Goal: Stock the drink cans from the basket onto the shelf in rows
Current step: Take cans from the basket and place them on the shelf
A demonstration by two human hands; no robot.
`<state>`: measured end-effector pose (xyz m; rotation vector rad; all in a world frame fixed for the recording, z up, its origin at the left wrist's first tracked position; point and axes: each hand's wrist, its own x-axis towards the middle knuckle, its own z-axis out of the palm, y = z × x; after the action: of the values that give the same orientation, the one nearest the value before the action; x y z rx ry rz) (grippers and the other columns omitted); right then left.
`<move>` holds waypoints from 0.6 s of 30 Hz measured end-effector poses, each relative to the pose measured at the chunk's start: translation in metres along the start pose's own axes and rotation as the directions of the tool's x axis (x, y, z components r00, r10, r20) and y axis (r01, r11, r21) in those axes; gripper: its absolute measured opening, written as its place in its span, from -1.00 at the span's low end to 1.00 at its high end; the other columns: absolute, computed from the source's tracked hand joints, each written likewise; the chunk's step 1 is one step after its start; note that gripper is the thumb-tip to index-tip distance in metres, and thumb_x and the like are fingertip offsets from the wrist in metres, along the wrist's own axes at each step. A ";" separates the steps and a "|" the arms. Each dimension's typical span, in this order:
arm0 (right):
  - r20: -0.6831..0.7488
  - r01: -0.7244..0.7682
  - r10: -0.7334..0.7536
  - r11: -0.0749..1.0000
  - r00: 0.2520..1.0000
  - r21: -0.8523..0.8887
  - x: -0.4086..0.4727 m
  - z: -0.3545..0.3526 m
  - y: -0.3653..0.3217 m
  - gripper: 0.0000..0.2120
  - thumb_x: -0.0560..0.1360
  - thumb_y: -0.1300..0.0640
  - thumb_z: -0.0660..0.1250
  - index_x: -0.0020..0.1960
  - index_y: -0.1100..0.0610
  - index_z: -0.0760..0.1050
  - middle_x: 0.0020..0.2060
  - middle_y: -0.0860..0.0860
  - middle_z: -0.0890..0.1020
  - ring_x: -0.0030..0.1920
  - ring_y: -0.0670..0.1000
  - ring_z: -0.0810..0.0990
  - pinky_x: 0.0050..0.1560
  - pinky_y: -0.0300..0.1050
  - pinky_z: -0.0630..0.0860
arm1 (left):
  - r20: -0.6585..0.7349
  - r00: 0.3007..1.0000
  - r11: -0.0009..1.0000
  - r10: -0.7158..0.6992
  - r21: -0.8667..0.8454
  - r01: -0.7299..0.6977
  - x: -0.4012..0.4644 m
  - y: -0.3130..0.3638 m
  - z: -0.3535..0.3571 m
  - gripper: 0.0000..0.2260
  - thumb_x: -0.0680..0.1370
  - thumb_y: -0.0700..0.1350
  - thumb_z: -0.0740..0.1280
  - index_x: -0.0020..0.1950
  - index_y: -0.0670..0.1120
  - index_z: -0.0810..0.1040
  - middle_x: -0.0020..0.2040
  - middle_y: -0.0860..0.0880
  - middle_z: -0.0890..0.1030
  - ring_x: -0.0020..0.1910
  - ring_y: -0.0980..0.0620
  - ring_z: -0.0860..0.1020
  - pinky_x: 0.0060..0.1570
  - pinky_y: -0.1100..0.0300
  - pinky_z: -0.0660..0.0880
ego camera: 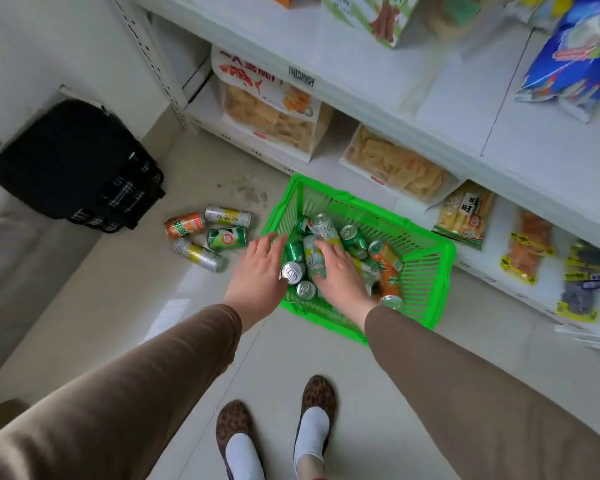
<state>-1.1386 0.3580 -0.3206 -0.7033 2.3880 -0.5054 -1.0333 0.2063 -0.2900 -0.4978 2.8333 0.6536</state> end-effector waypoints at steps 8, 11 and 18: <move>0.195 0.057 -0.036 0.994 0.980 -0.099 0.061 0.095 0.045 -0.15 0.42 0.29 0.50 0.58 0.00 0.18 0.48 0.00 0.35 0.48 0.12 0.28 0.46 0.08 0.33 | 0.051 0.998 0.998 -0.035 -0.059 0.038 0.016 -0.030 0.095 -0.29 0.45 -0.09 0.38 0.54 -0.11 0.17 0.44 -0.09 0.30 0.38 -0.12 0.27 0.42 0.01 0.26; 0.167 0.082 -0.062 0.989 0.984 -0.119 0.075 0.120 0.049 -0.20 0.41 0.30 0.51 0.52 -0.03 0.24 0.39 -0.01 0.45 0.44 0.10 0.35 0.36 0.11 0.43 | 0.060 0.997 0.996 -0.050 -0.073 0.055 0.021 -0.040 0.110 -0.29 0.46 -0.09 0.38 0.55 -0.11 0.15 0.45 -0.10 0.29 0.40 -0.11 0.25 0.44 0.01 0.23; -0.004 -0.044 0.045 0.982 0.999 0.185 0.061 0.093 0.036 -0.51 0.39 0.06 0.55 0.23 -0.11 0.41 0.08 -0.05 0.62 0.14 0.07 0.55 0.06 0.06 0.53 | 0.091 0.989 0.986 -0.118 -0.104 0.127 0.011 -0.042 0.083 -0.28 0.48 -0.08 0.38 0.56 -0.10 0.12 0.44 -0.11 0.28 0.41 -0.12 0.25 0.40 -0.01 0.29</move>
<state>-1.1349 0.3327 -0.4346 -0.5647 2.3218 -0.7012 -1.0195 0.2058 -0.3827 -0.6414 2.6733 0.7894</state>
